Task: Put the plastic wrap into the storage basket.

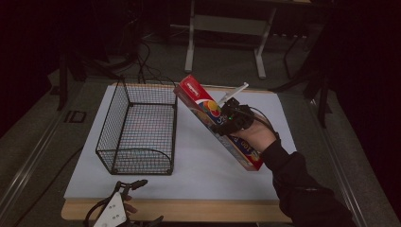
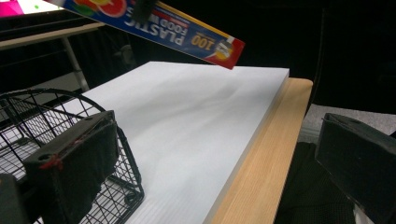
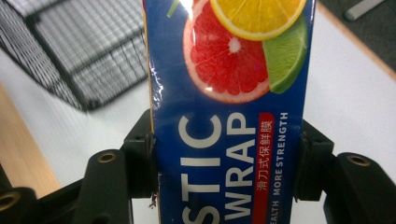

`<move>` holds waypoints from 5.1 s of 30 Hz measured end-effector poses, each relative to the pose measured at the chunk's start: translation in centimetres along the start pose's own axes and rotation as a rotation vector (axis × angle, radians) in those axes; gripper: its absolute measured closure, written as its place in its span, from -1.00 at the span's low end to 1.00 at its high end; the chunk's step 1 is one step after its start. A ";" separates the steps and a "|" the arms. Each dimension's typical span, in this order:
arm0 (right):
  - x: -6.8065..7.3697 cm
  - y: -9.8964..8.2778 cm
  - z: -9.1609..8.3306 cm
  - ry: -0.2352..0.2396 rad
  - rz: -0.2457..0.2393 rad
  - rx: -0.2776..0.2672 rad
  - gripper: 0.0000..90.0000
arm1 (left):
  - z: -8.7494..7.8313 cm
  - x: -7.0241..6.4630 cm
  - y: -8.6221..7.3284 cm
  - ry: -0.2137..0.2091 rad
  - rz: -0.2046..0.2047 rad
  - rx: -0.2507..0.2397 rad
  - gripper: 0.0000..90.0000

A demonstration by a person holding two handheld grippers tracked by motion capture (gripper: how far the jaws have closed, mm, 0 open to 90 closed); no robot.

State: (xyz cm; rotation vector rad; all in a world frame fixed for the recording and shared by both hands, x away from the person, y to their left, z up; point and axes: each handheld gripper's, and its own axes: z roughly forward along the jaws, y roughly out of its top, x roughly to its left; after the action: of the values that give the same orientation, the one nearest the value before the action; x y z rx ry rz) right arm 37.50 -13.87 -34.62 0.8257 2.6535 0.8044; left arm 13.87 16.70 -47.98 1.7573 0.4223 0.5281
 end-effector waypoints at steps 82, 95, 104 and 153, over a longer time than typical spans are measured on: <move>9.5 13.4 15.9 -0.011 0.350 -0.239 -0.12 | -0.3 -0.1 -0.2 -0.039 -0.001 -0.006 -1.00; 9.2 13.4 18.6 0.012 0.377 -0.139 -0.12 | -0.3 -0.1 -0.2 -0.040 0.005 -0.005 -1.00; 9.2 13.8 20.2 -0.003 0.335 -0.053 -0.15 | -0.3 -0.1 -0.2 -0.042 0.002 -0.005 -1.00; 5.9 10.5 12.6 0.067 0.141 -0.222 -0.65 | 0.2 -0.1 -0.3 -0.046 0.002 0.017 -1.00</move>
State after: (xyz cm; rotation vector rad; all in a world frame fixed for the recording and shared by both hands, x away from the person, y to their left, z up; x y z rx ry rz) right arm 42.24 2.25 -39.31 0.9486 2.5216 1.1569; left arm 13.90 16.60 -48.27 1.7833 0.3935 0.4854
